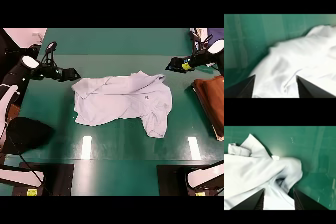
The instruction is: Fold the shirts.
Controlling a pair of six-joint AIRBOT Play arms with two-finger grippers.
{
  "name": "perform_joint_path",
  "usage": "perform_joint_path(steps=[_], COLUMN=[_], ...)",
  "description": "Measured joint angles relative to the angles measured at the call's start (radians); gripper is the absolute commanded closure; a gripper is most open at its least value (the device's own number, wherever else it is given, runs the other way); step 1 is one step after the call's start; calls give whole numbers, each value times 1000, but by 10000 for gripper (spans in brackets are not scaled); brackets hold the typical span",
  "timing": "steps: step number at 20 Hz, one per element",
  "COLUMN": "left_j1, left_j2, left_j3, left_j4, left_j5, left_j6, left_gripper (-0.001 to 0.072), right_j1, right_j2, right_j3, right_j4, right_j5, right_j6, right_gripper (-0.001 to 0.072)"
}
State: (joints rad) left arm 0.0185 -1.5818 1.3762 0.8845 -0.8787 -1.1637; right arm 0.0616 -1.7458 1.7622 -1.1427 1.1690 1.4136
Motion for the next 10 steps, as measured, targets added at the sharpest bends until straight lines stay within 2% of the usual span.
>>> perform_joint_path(steps=[1,2,6,10], left_j1=[19,41,123,152], left_j2=[-2,3,69,169], left_j3=[17,31,13,-184], left_j4=[2,2,7,15], left_j5=[-32,-78,-267,-356], left_j6=[-2,-10,-19,-15], left_gripper=[103,102,102,102], right_j1=[-11,-23,-63,-69], right_j2=[4,16,117,266], right_j3=[0,0,-73,-274], right_j4=[-2,-4,-1,24], right_j5=[2,18,118,182], right_j6=[0,-2,-42,-70], right_gripper=[317,422,430,429])
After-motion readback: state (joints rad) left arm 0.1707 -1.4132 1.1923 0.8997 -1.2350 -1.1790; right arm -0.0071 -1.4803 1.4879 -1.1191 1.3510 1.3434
